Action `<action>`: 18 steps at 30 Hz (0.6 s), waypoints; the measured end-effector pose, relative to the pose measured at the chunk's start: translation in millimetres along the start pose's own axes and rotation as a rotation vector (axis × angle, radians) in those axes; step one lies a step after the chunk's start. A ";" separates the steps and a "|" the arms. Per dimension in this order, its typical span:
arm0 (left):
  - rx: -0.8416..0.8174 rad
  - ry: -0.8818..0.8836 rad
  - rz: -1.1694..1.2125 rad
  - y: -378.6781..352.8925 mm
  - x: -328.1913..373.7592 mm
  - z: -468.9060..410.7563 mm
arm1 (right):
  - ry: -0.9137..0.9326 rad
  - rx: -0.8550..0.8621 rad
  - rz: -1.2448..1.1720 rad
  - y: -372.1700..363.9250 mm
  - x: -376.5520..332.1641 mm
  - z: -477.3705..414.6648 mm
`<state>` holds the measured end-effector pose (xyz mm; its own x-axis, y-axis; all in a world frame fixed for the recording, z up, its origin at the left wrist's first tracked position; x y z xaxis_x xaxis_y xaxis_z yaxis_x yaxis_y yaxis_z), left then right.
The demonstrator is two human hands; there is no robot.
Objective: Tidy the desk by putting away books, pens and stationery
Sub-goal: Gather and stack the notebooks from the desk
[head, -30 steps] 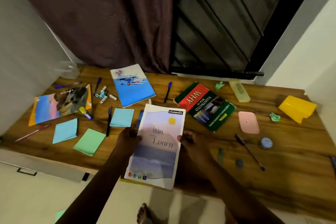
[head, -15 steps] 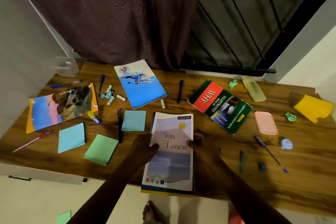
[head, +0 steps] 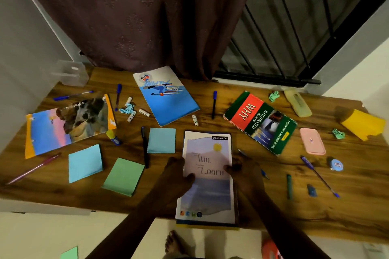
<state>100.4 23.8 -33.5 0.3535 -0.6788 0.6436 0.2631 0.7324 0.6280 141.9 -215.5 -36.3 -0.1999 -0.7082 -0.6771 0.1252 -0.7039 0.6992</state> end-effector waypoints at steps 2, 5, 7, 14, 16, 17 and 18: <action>-0.003 -0.018 -0.055 1.8 2.2 1.3 | -0.003 0.013 0.017 -0.7 -2.2 -0.7; -0.018 -0.040 -0.090 -0.6 0.1 1.7 | -0.009 0.038 0.069 -1.1 -3.1 -1.1; -0.023 -0.064 -0.115 -1.6 1.9 3.5 | -0.017 0.054 0.106 -0.6 -2.3 -0.1; -0.033 -0.056 -0.054 6.7 -5.3 1.0 | -0.030 0.075 0.269 0.9 -8.6 0.4; -0.019 -0.072 -0.060 16.4 -3.3 -5.5 | 0.013 0.102 0.278 4.4 -20.0 -0.9; -0.004 -0.078 -0.065 24.6 -0.2 -7.8 | 0.036 0.111 0.260 5.1 -27.4 -1.6; 0.033 -0.082 -0.058 35.4 2.0 -11.3 | 0.056 0.120 0.239 5.2 -36.0 -2.7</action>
<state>120.6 49.0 -15.0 0.2635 -0.7231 0.6385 0.2511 0.6905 0.6783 152.4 -193.8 -8.9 -0.1243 -0.8576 -0.4991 0.0455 -0.5074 0.8605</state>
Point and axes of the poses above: each hand's wrist, its own z-axis away from the middle knuckle, its own y-axis out of the back of the hand, x = y × z, the point moved 10 cm from there along -z, towards the middle knuckle, and after that the axes turned 1 degree about x, right-handed, at the moved point
